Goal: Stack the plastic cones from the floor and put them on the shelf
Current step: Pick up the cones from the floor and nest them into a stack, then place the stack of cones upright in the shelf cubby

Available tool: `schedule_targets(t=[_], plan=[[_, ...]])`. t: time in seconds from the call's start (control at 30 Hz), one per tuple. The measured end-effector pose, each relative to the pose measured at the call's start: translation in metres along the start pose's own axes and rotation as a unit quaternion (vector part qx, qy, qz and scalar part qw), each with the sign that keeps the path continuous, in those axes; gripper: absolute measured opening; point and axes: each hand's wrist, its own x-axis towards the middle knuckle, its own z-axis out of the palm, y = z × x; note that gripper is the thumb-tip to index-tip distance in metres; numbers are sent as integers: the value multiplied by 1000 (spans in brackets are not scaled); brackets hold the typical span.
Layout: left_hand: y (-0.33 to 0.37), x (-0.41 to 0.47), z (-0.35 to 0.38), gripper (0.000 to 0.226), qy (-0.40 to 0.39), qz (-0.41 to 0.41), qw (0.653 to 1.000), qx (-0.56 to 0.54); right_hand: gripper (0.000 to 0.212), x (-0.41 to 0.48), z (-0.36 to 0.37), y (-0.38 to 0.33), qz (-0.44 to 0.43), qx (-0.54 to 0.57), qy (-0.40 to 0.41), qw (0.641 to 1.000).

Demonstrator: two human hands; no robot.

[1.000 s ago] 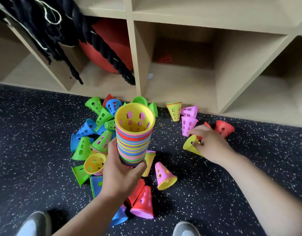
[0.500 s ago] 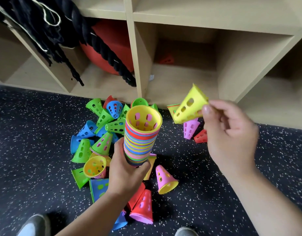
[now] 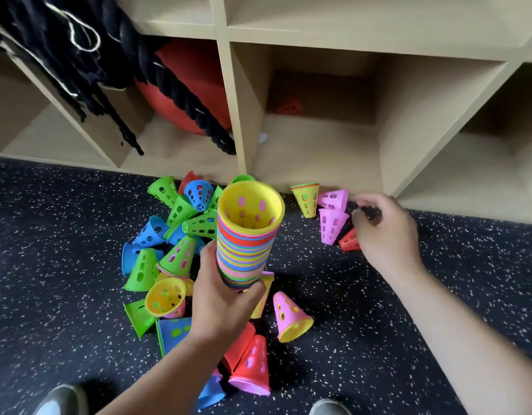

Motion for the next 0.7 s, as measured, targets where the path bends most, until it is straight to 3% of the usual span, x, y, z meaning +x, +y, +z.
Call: schedule_targets(t=[0.1,0.2,0.37,0.47,0.6,0.7], plan=[[1,1,2,69,2,-7,1000,0,43,20,8,44,68,-132,-46,988],[0,2,5,67,0,-9,1000,2,49,29,22,59,24,-184,-105,977],[-1,5,6,66,-11,1,1000,7,44,42,41,51,-24,-230,-157,960],[-2,7,7,66,-7,3,1000,6,27,45,49,53,-14,-265,-171,949],[-4,9,5,64,-6,2,1000,12,10,35,48,50,6,-218,-148,965],[-5,10,3,63,-3,-2,1000,12,12,18,32,15,-70,-67,-42,994]])
